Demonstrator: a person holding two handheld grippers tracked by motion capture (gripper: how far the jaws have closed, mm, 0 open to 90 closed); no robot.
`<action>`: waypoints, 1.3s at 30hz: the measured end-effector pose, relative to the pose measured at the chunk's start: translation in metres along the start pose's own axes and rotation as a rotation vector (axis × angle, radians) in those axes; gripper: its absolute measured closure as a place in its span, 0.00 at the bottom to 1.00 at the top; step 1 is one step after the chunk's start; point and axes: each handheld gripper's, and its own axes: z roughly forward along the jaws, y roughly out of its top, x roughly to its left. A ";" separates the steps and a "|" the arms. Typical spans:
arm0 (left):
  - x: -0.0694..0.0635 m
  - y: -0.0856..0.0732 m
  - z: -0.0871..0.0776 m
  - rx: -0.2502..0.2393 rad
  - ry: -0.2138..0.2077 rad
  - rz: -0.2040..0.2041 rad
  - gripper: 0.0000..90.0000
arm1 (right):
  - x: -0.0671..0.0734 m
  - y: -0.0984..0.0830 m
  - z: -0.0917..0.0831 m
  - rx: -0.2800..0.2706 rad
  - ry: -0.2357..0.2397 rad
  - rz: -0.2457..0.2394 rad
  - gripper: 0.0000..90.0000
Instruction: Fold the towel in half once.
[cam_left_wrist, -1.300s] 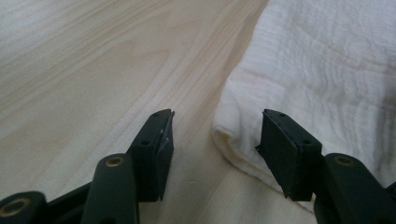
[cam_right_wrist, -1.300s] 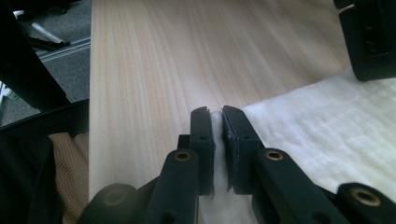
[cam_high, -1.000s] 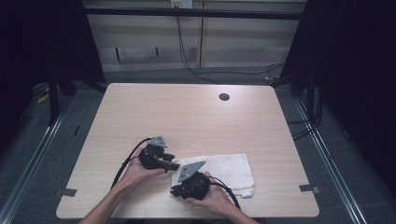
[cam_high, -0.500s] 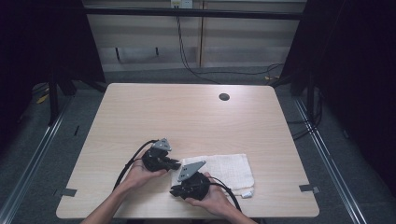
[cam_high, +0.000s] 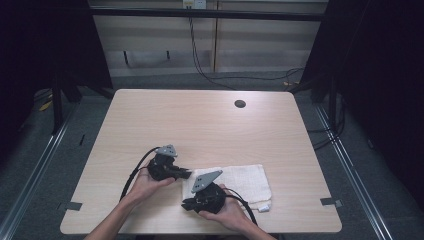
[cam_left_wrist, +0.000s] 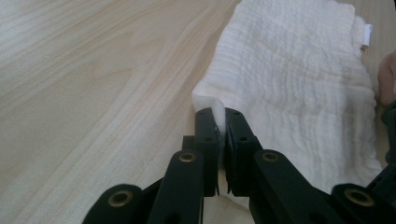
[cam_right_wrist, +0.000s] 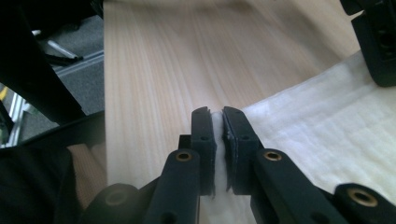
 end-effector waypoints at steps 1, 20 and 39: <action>0.001 0.000 -0.001 0.001 -0.002 -0.004 0.95 | 0.000 0.000 0.000 0.000 0.000 0.000 0.93; 0.008 0.001 -0.013 -0.047 0.016 -0.052 0.97 | 0.000 0.011 -0.016 -0.056 0.016 0.020 0.93; 0.012 0.010 -0.033 -0.084 -0.025 -0.057 0.97 | 0.002 0.026 -0.029 -0.117 0.025 0.025 0.93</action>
